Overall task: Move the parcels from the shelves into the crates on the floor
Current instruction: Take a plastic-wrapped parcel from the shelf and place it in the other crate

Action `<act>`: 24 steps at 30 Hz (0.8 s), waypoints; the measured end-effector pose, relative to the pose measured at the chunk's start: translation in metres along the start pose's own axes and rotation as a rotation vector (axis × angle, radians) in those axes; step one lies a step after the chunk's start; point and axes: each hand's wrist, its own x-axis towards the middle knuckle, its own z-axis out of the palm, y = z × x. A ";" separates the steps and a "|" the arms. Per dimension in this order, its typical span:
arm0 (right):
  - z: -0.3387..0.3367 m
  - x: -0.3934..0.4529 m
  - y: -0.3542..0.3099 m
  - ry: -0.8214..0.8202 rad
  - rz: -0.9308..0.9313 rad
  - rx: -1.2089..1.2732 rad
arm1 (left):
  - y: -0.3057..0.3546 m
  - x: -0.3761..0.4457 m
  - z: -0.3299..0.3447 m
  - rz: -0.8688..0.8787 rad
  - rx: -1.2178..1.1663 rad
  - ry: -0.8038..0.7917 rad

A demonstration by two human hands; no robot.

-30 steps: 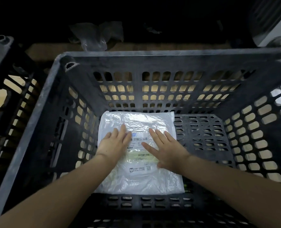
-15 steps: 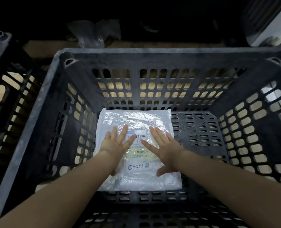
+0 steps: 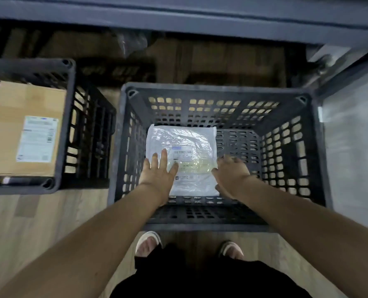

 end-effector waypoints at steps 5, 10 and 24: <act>-0.090 -0.125 0.019 -0.036 0.000 0.079 | -0.033 -0.128 -0.079 0.085 -0.120 -0.033; -0.197 -0.238 0.026 0.108 -0.022 0.206 | -0.086 -0.246 -0.165 0.017 -0.384 0.026; -0.380 -0.461 0.022 0.638 0.039 0.647 | -0.171 -0.505 -0.289 -0.138 -0.838 0.627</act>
